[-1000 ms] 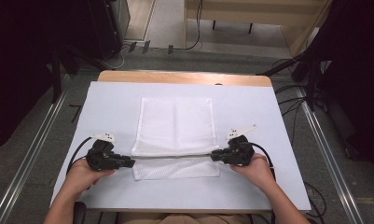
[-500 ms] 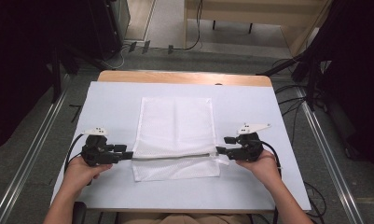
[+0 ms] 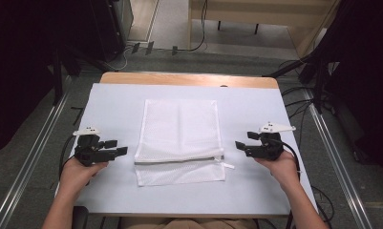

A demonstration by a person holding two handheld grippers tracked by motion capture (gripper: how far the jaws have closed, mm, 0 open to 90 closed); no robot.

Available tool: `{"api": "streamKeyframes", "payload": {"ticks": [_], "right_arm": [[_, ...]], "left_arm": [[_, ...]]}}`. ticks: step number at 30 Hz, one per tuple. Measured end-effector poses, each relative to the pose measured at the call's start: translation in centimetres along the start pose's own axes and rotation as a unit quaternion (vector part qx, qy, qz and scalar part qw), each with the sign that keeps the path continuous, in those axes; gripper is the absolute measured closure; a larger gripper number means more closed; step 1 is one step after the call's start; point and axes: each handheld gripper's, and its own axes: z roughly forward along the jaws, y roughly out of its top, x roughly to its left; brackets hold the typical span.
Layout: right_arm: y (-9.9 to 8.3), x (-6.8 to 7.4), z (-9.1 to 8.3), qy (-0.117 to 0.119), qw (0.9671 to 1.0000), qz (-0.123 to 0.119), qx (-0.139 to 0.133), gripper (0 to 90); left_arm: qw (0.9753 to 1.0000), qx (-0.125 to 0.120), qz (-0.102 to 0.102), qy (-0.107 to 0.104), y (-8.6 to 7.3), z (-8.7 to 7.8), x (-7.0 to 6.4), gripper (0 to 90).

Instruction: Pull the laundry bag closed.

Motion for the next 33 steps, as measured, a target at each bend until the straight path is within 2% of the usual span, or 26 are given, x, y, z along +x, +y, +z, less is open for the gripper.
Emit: {"api": "streamKeyframes", "payload": {"ticks": [3,6,11,14,19,33], "right_arm": [[-0.2,-0.7,0.0,-0.017,0.9998,0.010,-0.003,30.1],[-0.4,-1.3,0.0,-0.036,0.9992,0.018,-0.004,29.5],[-0.6,-1.7,0.1,-0.052,0.9984,0.022,-0.003,27.9],[-0.7,-1.6,0.3,-0.059,0.9981,0.015,0.001,27.1],[-0.8,-1.5,0.5,-0.058,0.9983,0.005,0.004,26.6],[-0.8,-1.6,0.6,-0.051,0.9986,0.007,0.012,25.6]], "left_arm": [[0.9999,-0.010,-0.007,0.004,0.0,-0.1,0.2,36.2],[0.9998,-0.009,-0.009,0.015,0.0,-0.2,0.5,36.2],[0.9995,-0.003,-0.012,0.030,0.0,0.0,0.8,36.2],[0.9993,-0.003,-0.012,0.036,0.0,0.0,0.9,36.2],[0.9990,0.001,-0.009,0.045,0.0,0.2,1.0,36.0],[0.9988,0.010,-0.008,0.048,0.0,0.4,1.0,35.8]]}}
